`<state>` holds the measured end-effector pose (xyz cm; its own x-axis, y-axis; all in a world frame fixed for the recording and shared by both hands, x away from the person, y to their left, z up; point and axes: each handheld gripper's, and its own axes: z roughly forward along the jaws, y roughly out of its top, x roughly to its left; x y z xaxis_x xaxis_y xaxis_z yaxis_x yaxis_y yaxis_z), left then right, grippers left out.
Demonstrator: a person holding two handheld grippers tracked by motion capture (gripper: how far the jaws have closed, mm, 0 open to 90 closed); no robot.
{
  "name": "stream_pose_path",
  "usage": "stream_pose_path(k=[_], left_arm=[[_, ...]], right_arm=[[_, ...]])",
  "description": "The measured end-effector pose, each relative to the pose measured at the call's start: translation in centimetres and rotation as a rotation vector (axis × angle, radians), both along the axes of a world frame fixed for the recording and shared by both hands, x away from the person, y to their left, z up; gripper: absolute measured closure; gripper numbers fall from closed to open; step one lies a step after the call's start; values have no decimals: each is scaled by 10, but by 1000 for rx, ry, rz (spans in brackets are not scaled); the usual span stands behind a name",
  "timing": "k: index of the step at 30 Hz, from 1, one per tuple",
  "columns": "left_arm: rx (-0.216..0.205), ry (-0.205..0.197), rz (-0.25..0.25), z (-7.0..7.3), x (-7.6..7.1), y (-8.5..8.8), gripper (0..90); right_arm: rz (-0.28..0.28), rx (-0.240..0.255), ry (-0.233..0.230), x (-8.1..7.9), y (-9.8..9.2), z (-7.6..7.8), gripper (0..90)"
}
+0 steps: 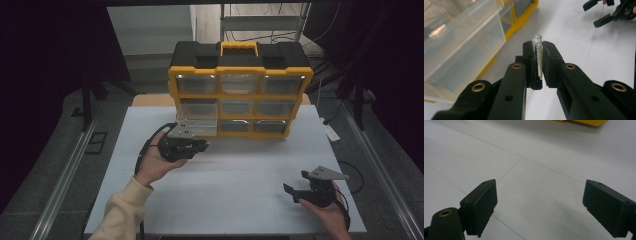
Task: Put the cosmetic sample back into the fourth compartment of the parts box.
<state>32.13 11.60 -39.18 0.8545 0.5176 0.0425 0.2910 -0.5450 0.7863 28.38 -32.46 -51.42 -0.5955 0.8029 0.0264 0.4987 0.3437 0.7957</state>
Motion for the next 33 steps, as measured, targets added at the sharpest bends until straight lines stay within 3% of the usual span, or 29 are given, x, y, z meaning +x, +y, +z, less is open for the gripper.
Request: stream_pose_path(k=[33], left_arm=[[-50,-48,24,37,8,5,805]], right_arm=[[-9,5,-5,0,-1,1,131]])
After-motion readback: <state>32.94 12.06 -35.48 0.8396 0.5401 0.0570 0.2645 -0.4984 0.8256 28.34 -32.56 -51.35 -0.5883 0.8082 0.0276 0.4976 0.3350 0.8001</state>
